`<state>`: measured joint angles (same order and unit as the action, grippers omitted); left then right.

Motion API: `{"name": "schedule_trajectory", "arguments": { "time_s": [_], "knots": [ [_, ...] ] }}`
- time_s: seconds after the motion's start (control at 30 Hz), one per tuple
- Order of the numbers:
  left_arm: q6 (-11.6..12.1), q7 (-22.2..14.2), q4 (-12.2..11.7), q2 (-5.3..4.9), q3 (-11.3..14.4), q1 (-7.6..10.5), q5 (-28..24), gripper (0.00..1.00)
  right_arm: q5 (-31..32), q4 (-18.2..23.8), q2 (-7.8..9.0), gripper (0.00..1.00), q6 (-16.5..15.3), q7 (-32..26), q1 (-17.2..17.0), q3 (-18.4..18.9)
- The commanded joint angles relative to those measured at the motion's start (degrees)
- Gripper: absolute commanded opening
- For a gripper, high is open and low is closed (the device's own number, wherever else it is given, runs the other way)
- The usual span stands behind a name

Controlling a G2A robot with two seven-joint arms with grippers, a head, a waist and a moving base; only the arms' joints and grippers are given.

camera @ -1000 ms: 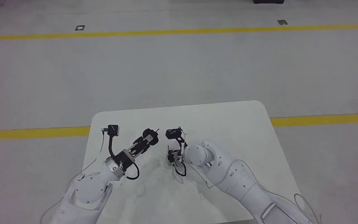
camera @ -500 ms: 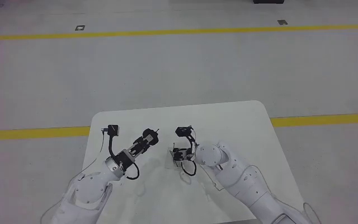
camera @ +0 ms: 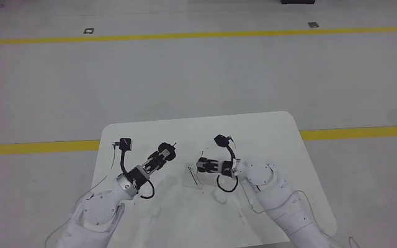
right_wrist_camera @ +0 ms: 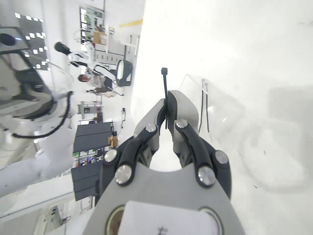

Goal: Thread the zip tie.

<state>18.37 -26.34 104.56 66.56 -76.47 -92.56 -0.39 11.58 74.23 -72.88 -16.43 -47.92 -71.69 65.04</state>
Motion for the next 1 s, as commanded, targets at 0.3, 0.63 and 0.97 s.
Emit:
{"name": "schedule_trajectory", "arguments": {
  "time_s": [0.3,0.63,0.97],
  "knots": [
    [0.0,0.0,0.0,0.0,0.0,0.0,0.0,0.0,-19.42,0.92,0.95,0.0,-3.05,-8.93,-1.47,4.88],
    [0.0,0.0,0.0,0.0,0.0,0.0,0.0,0.0,-22.16,0.96,0.91,0.0,-3.05,-10.73,-1.53,5.33],
    [0.0,0.0,0.0,0.0,0.0,0.0,0.0,0.0,-22.38,1.0,0.9,0.0,-3.0,-10.42,-1.64,5.36]
  ]
}}
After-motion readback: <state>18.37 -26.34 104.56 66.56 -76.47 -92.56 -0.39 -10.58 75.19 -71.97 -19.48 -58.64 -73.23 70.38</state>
